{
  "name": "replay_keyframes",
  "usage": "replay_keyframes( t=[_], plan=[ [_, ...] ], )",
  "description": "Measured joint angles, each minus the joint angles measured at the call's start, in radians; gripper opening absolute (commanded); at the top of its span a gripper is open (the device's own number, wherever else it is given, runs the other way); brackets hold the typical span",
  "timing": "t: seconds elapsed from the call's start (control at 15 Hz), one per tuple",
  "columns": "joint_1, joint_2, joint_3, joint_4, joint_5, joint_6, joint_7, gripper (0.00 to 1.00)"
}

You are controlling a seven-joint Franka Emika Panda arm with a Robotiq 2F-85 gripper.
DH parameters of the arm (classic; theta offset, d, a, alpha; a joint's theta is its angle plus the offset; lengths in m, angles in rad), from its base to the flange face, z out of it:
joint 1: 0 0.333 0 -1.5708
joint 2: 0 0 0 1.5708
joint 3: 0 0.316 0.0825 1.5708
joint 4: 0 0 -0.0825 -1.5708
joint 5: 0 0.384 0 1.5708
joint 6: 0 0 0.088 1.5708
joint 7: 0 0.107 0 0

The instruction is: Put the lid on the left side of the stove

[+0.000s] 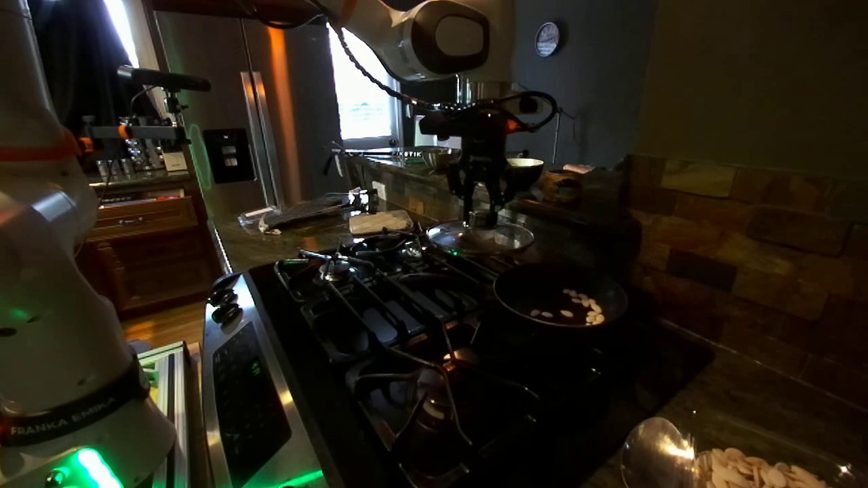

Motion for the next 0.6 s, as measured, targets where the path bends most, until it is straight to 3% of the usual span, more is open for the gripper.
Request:
replay_keyframes(
  t=[0.6],
  plan=[
    [0.155, 0.018, 0.147, -0.052, -0.006, -0.062, -0.124, 0.24]
  ],
)
